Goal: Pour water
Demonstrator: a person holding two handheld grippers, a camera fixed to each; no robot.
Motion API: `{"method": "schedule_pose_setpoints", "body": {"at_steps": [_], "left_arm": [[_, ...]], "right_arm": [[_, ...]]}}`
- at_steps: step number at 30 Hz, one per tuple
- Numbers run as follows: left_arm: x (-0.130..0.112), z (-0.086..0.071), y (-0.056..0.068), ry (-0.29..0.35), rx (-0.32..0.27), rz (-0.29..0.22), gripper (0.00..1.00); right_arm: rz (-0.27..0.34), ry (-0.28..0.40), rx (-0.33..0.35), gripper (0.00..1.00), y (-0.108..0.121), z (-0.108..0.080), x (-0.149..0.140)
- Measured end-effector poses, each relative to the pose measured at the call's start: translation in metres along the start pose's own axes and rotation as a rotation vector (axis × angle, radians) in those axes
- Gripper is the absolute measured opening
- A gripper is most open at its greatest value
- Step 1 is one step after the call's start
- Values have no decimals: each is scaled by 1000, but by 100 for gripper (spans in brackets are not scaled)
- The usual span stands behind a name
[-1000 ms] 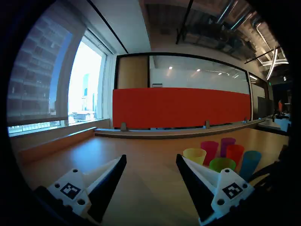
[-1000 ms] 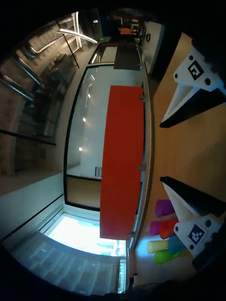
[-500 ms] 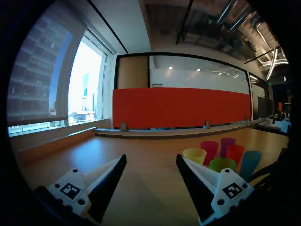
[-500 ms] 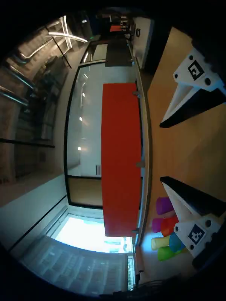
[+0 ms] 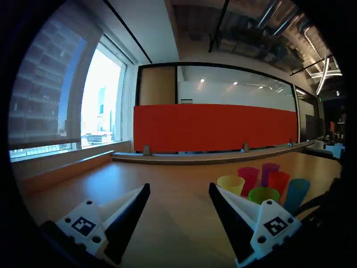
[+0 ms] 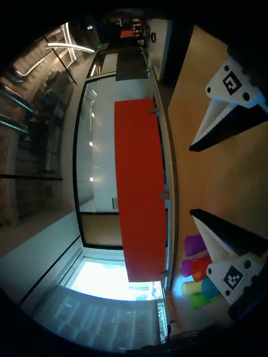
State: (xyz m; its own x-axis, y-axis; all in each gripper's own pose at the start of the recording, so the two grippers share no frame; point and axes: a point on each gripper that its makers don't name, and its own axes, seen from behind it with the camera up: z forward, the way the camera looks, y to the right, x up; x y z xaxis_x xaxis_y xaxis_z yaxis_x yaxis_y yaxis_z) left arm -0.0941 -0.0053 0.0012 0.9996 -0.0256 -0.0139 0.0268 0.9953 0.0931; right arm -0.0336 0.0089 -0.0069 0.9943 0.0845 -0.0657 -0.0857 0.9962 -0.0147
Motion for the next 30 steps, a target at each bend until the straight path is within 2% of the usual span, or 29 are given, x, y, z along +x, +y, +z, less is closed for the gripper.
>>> {"method": "schedule_pose_setpoints", "body": {"at_steps": [12, 30], "left_arm": [[0, -1, 0, 0, 0, 0, 98], [0, 0, 0, 0, 0, 0, 98]], "right_arm": [[-17, -33, -6, 100, 1, 3, -12], [-66, -39, -12, 99, -5, 6, -13]]}}
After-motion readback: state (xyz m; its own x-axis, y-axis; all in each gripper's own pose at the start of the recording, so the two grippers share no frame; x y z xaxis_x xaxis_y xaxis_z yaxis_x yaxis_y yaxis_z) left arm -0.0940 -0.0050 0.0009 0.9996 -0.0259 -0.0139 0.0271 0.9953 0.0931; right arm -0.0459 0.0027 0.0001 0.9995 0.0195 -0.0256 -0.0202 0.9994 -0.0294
